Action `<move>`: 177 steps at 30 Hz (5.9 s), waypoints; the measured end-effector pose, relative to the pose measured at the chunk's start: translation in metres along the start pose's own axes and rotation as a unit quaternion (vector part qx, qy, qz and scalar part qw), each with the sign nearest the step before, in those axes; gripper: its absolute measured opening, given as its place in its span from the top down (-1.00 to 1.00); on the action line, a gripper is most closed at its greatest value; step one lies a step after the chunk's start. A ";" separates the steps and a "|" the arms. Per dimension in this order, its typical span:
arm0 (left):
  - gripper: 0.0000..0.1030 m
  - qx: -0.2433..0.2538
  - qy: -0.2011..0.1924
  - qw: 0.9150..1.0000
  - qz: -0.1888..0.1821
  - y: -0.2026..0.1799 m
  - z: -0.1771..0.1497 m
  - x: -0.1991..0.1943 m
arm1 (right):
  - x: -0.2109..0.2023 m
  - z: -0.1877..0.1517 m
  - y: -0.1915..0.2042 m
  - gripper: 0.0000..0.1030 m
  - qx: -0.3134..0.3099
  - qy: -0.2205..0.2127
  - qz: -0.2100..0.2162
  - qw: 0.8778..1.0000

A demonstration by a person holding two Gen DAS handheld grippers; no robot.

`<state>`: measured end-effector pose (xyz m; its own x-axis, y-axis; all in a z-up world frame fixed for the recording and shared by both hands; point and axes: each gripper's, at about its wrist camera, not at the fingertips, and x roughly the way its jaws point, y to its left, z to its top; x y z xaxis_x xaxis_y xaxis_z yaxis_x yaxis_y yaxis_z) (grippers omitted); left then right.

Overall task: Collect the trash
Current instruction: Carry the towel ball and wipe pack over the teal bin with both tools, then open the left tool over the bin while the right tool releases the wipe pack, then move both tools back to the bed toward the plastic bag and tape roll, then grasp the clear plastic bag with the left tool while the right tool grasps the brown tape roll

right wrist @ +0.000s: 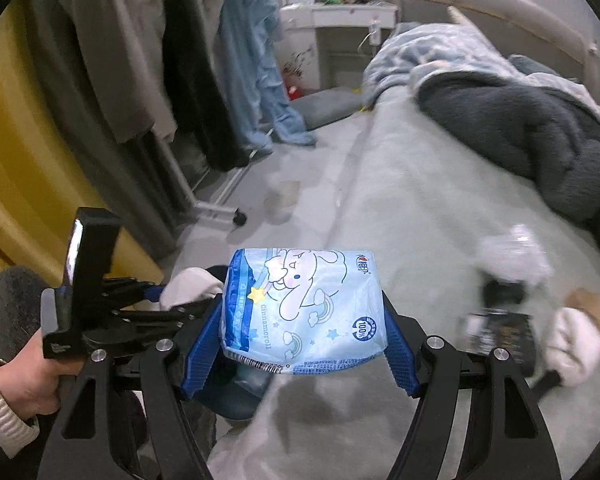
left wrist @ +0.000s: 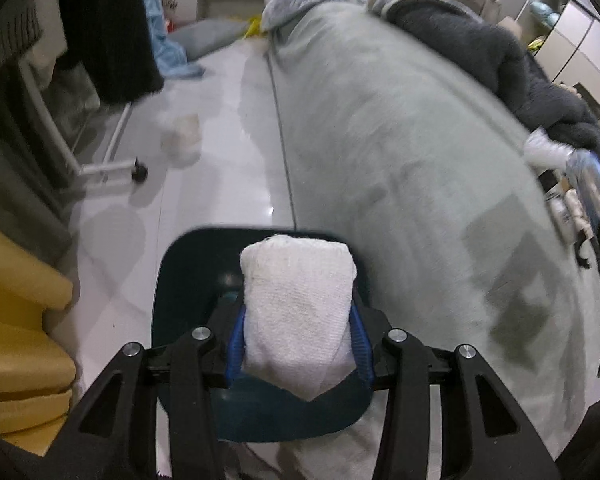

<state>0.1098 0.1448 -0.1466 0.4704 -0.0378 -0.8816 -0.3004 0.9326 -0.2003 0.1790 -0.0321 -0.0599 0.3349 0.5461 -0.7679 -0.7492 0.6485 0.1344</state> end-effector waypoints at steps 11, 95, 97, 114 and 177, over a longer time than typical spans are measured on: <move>0.07 -0.023 0.098 0.995 0.008 0.036 -0.031 0.045 | 0.070 0.003 0.042 -0.42 -0.017 0.070 0.033 0.997; -0.91 0.126 -0.268 0.952 -0.072 -0.085 0.060 -0.186 | -0.026 -0.007 -0.029 -0.91 -0.053 -0.059 -0.075 0.994; -0.91 0.137 -0.267 0.950 -0.091 -0.091 0.068 -0.181 | -0.032 -0.012 -0.047 -0.91 -0.038 -0.062 -0.083 0.994; -0.90 0.197 -0.212 0.937 -0.198 -0.165 0.108 -0.107 | -0.096 -0.036 -0.178 -0.92 0.103 -0.125 -0.132 0.978; 0.21 0.200 -0.124 0.960 -0.150 -0.188 0.125 -0.019 | -0.076 -0.026 -0.236 0.08 0.248 -0.106 -0.097 0.958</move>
<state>0.2610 0.0150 -0.0392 0.6835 -0.2860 -0.6716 0.1993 0.9582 -0.2051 0.3152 -0.2404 -0.0498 0.5880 0.4518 -0.6709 -0.3154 0.8919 0.3241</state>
